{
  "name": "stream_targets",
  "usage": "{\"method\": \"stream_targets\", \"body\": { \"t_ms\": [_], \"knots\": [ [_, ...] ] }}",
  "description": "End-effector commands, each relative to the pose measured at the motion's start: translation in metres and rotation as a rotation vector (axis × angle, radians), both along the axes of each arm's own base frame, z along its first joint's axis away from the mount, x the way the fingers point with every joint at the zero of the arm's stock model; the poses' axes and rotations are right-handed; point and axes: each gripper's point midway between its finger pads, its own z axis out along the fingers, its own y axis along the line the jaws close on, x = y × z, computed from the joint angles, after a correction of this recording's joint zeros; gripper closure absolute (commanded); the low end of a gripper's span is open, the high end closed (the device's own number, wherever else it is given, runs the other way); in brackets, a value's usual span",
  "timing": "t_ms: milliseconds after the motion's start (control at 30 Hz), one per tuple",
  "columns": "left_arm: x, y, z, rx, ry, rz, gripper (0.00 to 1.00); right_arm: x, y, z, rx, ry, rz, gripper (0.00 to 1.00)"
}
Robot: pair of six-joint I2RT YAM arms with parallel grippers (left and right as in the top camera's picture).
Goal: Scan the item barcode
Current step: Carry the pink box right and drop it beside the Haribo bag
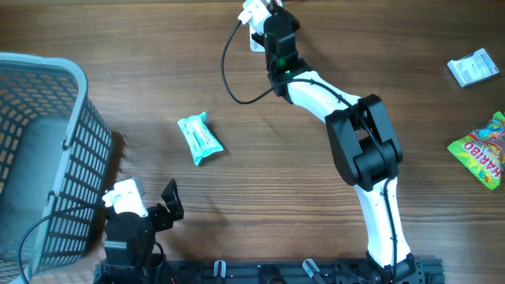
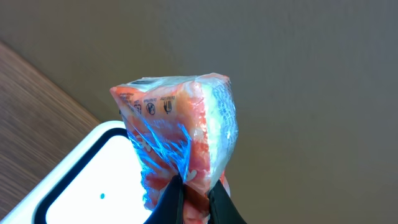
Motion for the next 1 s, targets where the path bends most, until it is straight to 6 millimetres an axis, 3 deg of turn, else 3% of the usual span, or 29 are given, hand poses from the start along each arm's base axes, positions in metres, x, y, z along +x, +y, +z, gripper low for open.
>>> {"method": "stream_targets", "body": {
  "t_ms": [0, 100, 200, 300, 367, 433, 533, 600, 700, 833, 967],
  "knots": [
    [0.000, -0.002, 0.000, -0.012, -0.006, -0.007, 0.00, 0.005, 0.003, -0.023, -0.201, 0.011, 0.023, 0.95],
    [0.000, -0.002, 0.000, -0.012, -0.006, -0.007, 0.00, 0.005, 0.002, -0.037, -0.217, 0.032, 0.022, 0.96],
    [0.000, -0.002, 0.000, -0.012, -0.006, -0.007, 0.00, 0.005, 0.002, -0.036, -0.069, 0.037, -0.005, 0.95],
    [0.000, -0.002, 0.000, -0.012, -0.006, -0.007, 0.00, 0.005, 0.000, -0.035, -0.034, 0.036, -0.025, 0.95],
    [0.000, -0.002, 0.000, -0.012, -0.006, -0.007, 0.00, 0.006, -0.019, -0.024, -0.054, 0.003, -0.152, 0.96],
    [0.000, -0.002, 0.000, -0.012, -0.006, -0.007, 0.00, 0.000, -0.049, -0.008, -0.094, -0.013, -0.319, 0.96],
    [0.000, -0.002, 0.000, -0.012, -0.006, -0.007, 0.00, -0.021, -0.100, 0.018, -0.297, -0.004, -0.599, 0.96],
    [0.000, -0.002, 0.000, -0.012, -0.006, -0.007, 0.00, -0.043, -0.146, 0.031, -0.368, 0.010, -0.849, 0.96],
    [0.000, -0.002, 0.000, -0.012, -0.006, -0.007, 0.00, -0.074, -0.223, 0.035, -0.395, 0.058, -1.193, 0.96],
    [0.000, -0.002, 0.000, -0.012, -0.006, -0.007, 0.00, -0.083, -0.307, 0.021, -0.432, 0.120, -1.331, 0.96],
    [0.000, -0.002, 0.000, -0.012, -0.006, -0.007, 0.00, -0.117, -0.387, -0.017, -0.490, 0.217, -1.459, 0.96]
  ]
}}
